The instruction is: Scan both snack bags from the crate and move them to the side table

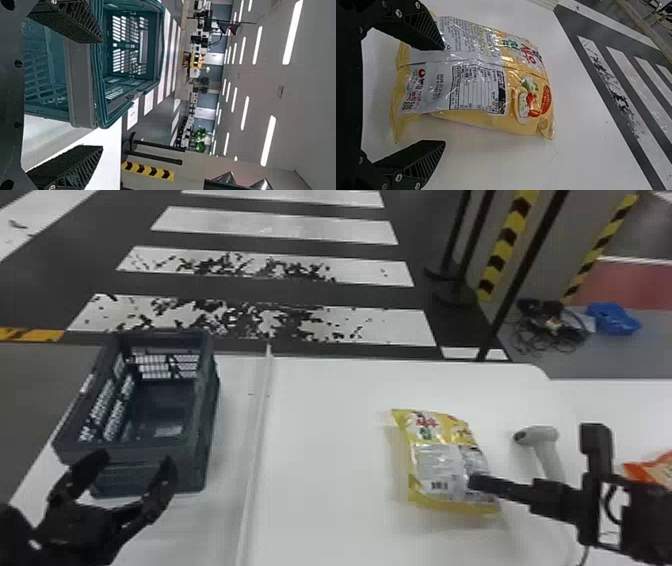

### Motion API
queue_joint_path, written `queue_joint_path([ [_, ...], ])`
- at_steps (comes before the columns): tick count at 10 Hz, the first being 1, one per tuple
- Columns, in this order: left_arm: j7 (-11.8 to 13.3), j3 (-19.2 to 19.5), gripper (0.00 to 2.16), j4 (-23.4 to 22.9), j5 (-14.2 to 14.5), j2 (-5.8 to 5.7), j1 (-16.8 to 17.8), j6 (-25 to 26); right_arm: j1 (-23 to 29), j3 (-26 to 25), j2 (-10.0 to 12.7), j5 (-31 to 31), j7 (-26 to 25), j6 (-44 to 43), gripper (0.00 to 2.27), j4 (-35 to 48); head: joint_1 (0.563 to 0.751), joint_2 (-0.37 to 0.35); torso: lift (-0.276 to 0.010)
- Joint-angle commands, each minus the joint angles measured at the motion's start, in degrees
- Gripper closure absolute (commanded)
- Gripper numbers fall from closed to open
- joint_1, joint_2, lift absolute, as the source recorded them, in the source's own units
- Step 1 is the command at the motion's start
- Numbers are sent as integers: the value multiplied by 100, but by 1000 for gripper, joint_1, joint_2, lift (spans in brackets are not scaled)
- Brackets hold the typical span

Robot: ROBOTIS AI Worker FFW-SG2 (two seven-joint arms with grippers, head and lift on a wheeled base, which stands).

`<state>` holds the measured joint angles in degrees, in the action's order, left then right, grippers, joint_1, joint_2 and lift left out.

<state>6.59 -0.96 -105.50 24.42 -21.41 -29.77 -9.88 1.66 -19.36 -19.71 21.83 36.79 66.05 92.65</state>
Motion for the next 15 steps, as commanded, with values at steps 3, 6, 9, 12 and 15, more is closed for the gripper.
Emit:
queue_joint_path([
  [3,0,0,36,29,10,-21,15,0,-87,72,-41,-285,425,-17,1642,-212,695,-84,-99],
  [6,0,0,36,29,19,-21,15,0,-43,72,-50,-452,619,-105,2223,-186,695,-87,-99],
  [9,0,0,36,20,10,14,6,0,159,-314,-15,-83,610,-34,2223,192,695,-92,-99],
  [12,0,0,36,-6,10,41,-20,-18,256,-1035,64,497,417,-228,2223,632,695,-110,-99],
  [15,0,52,36,-76,1,41,-108,-53,36,-1685,11,735,-84,-456,2223,596,695,-172,-99],
])
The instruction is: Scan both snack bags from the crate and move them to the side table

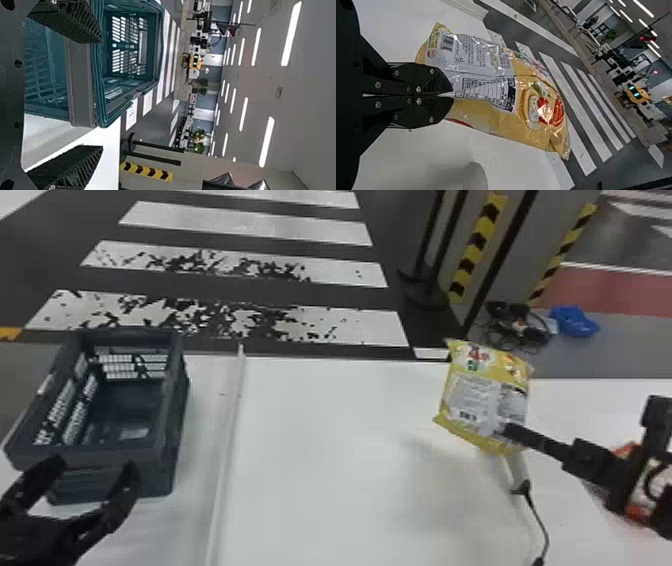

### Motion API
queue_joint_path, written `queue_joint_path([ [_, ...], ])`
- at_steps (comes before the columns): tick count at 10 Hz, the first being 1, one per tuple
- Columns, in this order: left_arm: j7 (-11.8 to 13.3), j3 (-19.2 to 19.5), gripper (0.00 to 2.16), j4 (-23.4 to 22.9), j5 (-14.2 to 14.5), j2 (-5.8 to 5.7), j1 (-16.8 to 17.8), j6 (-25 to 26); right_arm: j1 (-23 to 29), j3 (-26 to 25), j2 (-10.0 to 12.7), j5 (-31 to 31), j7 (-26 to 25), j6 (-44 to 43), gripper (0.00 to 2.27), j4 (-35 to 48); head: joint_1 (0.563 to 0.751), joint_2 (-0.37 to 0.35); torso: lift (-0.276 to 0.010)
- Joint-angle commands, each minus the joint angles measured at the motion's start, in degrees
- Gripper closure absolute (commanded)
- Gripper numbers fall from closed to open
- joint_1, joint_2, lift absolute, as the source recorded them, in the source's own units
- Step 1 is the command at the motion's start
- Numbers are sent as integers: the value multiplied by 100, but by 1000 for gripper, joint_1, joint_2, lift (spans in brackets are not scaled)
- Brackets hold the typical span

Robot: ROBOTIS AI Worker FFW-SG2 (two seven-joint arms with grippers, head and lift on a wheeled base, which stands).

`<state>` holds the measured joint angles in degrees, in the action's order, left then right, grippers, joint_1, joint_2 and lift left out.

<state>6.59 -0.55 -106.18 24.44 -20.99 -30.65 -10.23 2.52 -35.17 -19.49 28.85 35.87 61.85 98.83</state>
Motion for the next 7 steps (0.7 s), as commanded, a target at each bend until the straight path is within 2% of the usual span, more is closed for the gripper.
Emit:
queue_joint_path([
  [1,0,19,36,-8,0,-1,-38,-18,-58,-209,-73,24,-221,-318,2223,-118,695,-196,-99],
  [3,0,55,36,-16,0,-1,-64,-36,-234,-491,-116,-47,-581,-880,2223,-593,695,-257,-99],
  [5,0,90,39,-25,0,-36,-108,-36,-331,-579,-125,-170,-1223,-1759,2223,-1041,695,-325,-99],
  [7,0,116,43,-16,8,-72,-117,-36,-603,-790,-134,-117,-1610,-2655,2223,-1858,695,-350,-99],
])
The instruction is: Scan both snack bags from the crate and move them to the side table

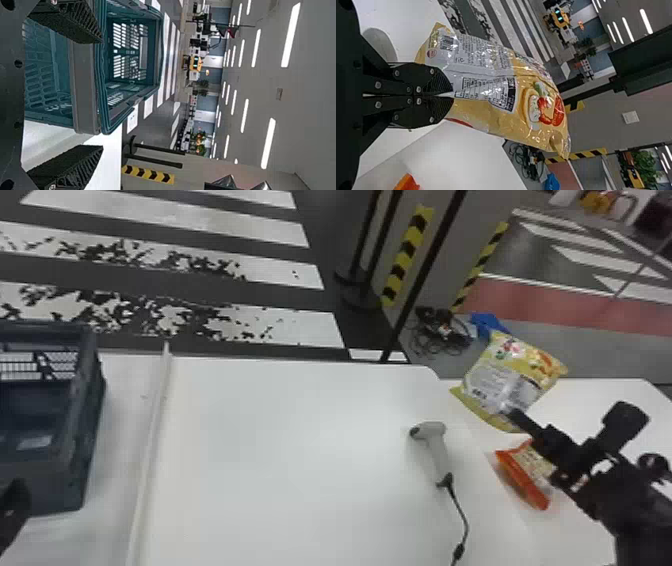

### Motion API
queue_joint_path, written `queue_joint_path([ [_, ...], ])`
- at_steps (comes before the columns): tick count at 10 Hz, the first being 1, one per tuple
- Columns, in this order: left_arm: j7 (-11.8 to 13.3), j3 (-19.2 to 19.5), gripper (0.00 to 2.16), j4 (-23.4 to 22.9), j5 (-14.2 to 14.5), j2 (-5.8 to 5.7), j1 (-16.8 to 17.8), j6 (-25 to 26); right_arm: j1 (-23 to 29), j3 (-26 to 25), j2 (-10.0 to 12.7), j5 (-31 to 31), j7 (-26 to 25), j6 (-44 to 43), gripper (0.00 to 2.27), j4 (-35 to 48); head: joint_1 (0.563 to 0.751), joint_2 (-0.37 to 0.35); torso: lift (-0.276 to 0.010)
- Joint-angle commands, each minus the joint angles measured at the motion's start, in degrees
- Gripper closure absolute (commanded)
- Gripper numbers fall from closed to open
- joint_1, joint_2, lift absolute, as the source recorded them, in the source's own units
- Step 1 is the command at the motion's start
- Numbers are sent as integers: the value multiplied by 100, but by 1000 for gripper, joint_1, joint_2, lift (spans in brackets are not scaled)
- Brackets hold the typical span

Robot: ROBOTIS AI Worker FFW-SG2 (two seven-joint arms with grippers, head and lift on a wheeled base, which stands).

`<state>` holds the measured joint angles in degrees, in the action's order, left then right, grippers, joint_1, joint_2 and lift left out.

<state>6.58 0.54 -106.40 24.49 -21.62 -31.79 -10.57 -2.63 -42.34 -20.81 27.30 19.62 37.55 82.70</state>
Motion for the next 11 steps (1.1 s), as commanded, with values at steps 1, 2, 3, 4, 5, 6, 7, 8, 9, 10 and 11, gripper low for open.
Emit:
queue_joint_path([
  [1,-8,25,43,5,12,-26,-20,-2,-168,-152,-28,74,-213,-612,2223,-597,695,-350,-99],
  [2,-8,25,46,14,20,-35,-20,-2,-247,-187,-55,74,-529,-894,2223,-878,695,-350,-99],
  [3,-8,34,46,14,20,-52,-20,-2,-344,-187,-151,100,-855,-1017,2219,-1230,695,-350,-99],
  [4,-8,34,46,14,38,-61,-11,-2,-476,-187,-257,127,-995,-1157,2219,-1616,695,-350,-99],
  [5,-8,25,46,23,56,-70,7,-2,-537,-187,-310,136,-1136,-1351,2219,-1863,695,-350,-99],
  [6,-8,25,46,31,64,-79,7,-2,-634,-179,-354,136,-1373,-1562,2209,-2153,695,-350,-99],
  [7,-8,25,46,49,73,-88,15,-19,-713,-126,-459,241,-1567,-1632,2142,-2434,695,-350,-99],
  [8,-8,25,46,58,73,-88,24,-19,-792,-99,-556,215,-1672,-1632,2081,-2671,695,-350,-99],
  [9,-8,17,46,67,82,-96,42,-19,-801,-47,-573,215,-1777,-1632,1831,-2741,695,-350,-99],
  [10,-8,8,46,67,82,-96,42,-19,-801,-47,-573,259,-1874,-1632,1210,-2785,695,-350,-99],
  [11,1,8,46,75,82,-96,51,-37,-801,-47,-573,267,-1918,-1632,323,-2794,695,-350,-99],
])
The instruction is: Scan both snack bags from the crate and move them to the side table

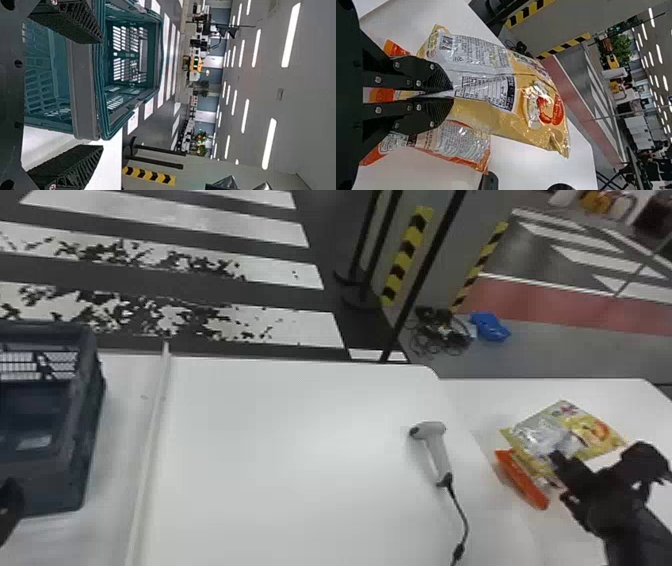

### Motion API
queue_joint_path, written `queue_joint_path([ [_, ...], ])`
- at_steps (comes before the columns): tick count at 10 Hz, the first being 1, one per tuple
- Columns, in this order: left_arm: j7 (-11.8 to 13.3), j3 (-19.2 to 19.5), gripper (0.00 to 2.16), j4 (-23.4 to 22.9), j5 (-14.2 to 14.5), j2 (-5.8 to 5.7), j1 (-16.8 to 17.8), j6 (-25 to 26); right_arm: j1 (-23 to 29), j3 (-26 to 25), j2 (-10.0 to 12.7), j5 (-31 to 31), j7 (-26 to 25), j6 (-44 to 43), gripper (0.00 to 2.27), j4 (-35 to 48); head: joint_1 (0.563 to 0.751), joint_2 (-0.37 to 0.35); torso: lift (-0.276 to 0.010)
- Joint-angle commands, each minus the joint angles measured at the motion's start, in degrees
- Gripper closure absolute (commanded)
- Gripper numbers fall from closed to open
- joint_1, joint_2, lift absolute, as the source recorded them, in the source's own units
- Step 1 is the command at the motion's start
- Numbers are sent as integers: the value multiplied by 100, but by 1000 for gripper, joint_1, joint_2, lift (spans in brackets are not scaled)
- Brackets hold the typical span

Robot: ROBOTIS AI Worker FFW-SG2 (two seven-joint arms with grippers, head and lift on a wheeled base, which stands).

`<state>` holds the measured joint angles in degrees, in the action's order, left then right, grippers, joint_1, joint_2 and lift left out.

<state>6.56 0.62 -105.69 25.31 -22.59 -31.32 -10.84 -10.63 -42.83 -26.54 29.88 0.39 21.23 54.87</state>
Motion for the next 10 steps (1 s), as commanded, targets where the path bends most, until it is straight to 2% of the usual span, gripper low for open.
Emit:
queue_joint_path([
  [1,3,-1,46,5,0,0,3,-27,-1,-6,-9,9,-39,0,63,-11,695,-350,-99],
  [3,3,-1,46,-13,0,18,-6,-80,113,-41,-9,132,-109,0,60,121,695,-350,-99],
  [5,3,-1,46,-30,0,44,-6,-80,465,29,140,167,-188,-17,60,850,695,-350,-99],
  [6,12,-10,46,-48,0,53,-6,-80,720,205,307,97,-214,-88,63,1386,695,-350,-99],
  [7,12,-10,46,-57,0,61,-6,-80,975,407,571,-158,-293,-105,63,2116,695,-350,-99],
  [9,12,-10,46,-74,0,79,3,-80,1511,1031,1116,-932,-355,-281,63,3390,695,-350,-99],
  [10,12,-10,46,-101,-9,88,3,-80,1792,1409,1291,-1186,-469,-510,63,3891,695,-350,-99],
])
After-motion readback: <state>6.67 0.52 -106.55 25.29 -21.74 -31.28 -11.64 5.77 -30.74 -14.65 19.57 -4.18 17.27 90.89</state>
